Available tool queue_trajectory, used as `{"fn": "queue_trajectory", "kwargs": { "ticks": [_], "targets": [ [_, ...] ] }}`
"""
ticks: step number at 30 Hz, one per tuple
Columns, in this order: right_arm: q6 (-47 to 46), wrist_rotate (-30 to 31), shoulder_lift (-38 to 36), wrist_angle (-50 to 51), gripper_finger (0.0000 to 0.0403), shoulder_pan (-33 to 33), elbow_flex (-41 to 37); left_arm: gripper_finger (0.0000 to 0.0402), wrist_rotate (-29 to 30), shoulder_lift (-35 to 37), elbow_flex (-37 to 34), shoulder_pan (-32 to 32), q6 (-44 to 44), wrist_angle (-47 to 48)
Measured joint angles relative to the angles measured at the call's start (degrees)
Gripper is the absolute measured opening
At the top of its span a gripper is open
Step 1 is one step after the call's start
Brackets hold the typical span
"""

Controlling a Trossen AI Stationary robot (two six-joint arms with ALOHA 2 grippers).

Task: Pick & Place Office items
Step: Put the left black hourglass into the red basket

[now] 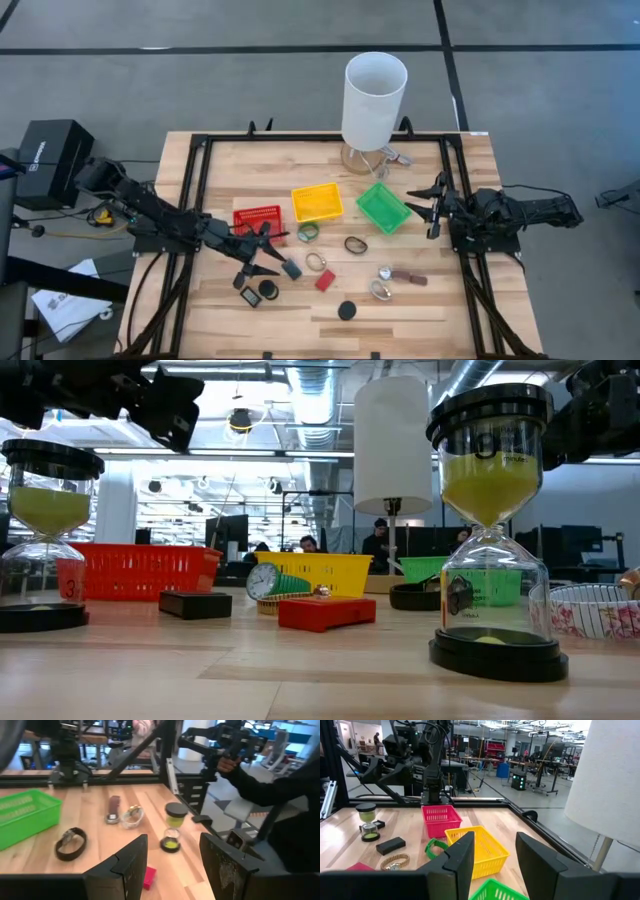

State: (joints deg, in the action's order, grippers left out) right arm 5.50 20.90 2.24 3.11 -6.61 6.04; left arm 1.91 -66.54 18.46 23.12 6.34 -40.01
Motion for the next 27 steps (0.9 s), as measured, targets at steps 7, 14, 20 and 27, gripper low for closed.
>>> {"fn": "queue_trajectory", "kwargs": {
  "ticks": [7,14,20,27],
  "targets": [
    [-0.14,-0.02,0.00,-0.02,0.0136,0.00,-0.02,0.0205,-0.20,0.15,0.00,0.29,0.14,-0.24],
    [-2.99,-0.01,0.00,-0.02,0.0136,0.00,-0.02,0.0268,-2.50,0.11,0.00,1.31,0.28,0.62],
    [-2.54,0.00,0.00,-0.02,0.0136,0.00,-0.02,0.0280,-3.02,-2.78,0.00,4.35,-0.01,1.09],
    [-2.54,-0.01,0.00,-0.02,0.0136,0.00,-0.02,0.0279,-2.39,-8.36,-0.02,5.45,1.94,1.28]
  ]
}}
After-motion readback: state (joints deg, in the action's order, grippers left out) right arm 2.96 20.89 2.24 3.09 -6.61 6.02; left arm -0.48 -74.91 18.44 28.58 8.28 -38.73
